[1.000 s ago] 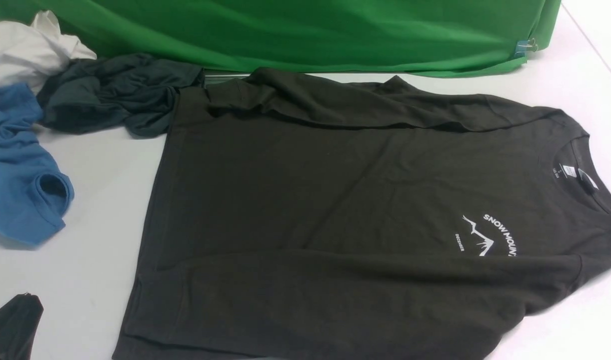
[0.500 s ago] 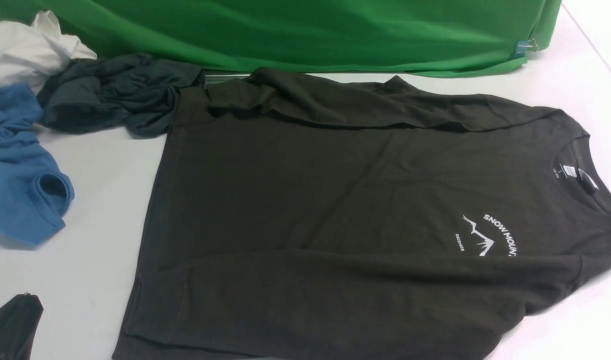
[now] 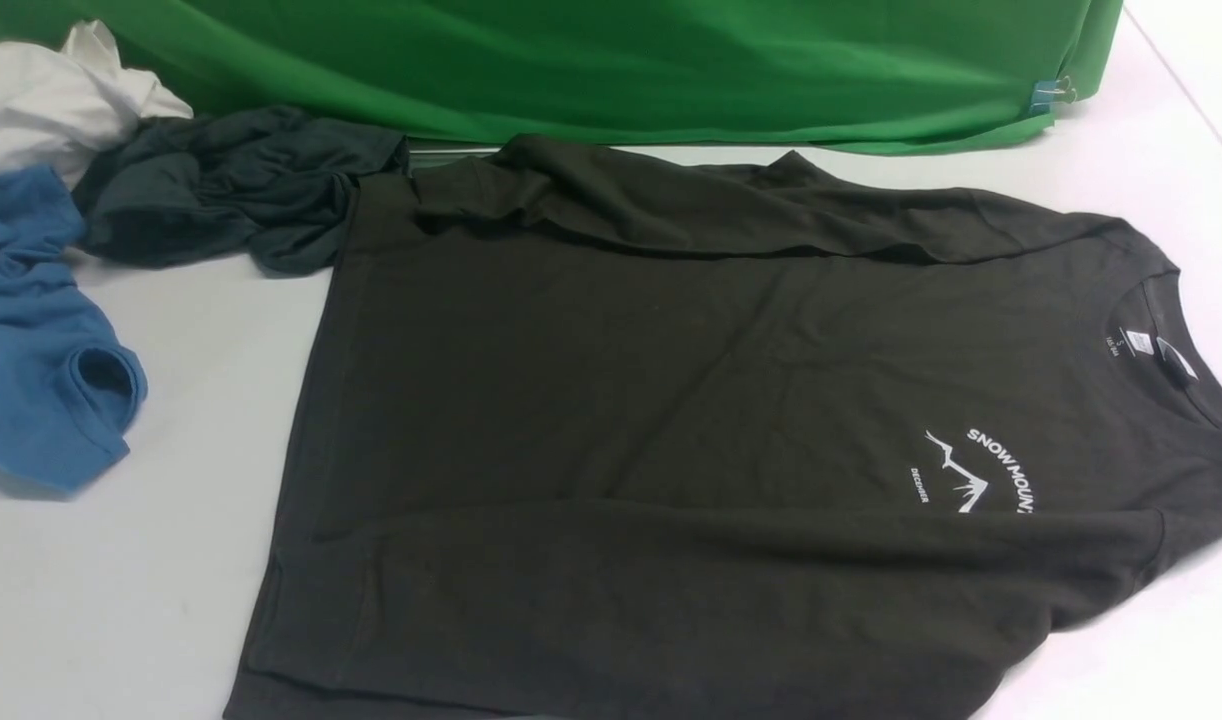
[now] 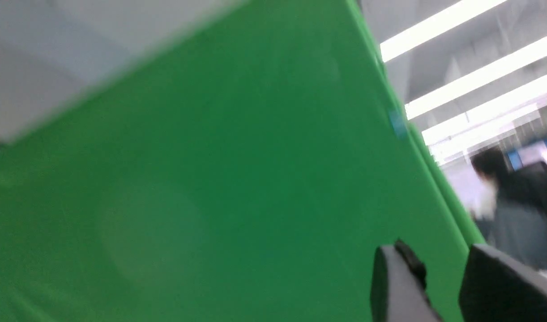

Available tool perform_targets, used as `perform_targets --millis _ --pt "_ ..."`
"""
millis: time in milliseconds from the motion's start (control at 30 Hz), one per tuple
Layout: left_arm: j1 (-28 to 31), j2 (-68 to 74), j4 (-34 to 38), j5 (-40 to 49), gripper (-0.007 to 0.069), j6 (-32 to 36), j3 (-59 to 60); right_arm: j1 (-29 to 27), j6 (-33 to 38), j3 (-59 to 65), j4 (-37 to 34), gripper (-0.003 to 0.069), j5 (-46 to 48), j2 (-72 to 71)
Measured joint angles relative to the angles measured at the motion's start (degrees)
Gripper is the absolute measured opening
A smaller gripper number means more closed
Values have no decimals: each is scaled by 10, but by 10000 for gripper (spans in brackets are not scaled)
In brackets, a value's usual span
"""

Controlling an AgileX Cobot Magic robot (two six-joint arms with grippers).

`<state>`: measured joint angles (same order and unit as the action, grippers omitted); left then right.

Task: Fold a long-sleeved shirt on a white desktop.
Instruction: 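Grasp the left edge of the dark T-shirt lying flat on the table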

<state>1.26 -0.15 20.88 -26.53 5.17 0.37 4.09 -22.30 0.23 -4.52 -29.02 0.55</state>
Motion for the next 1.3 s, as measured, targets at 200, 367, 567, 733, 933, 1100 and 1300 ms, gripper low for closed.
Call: perform_targets --millis 200,367,567,733,933,1100,1300 --pt "0 36 -10 -29 39 -8 -120 0 4 -151 -1 240 76 45" --pt "0 127 -95 134 39 -12 -357 1 41 -382 -1 240 193 164" --pt "0 280 -105 414 39 -13 -591 1 60 -606 0 240 423 325" --pt "0 426 -74 626 39 -14 -640 1 123 -647 -17 240 581 446" --pt "0 516 -71 645 39 -6 -640 37 233 -579 -72 240 625 499" --pt "0 564 -37 687 39 -6 -640 163 281 -489 -78 240 621 525" --pt "0 627 -19 834 41 -19 -638 244 281 -471 -78 240 629 554"
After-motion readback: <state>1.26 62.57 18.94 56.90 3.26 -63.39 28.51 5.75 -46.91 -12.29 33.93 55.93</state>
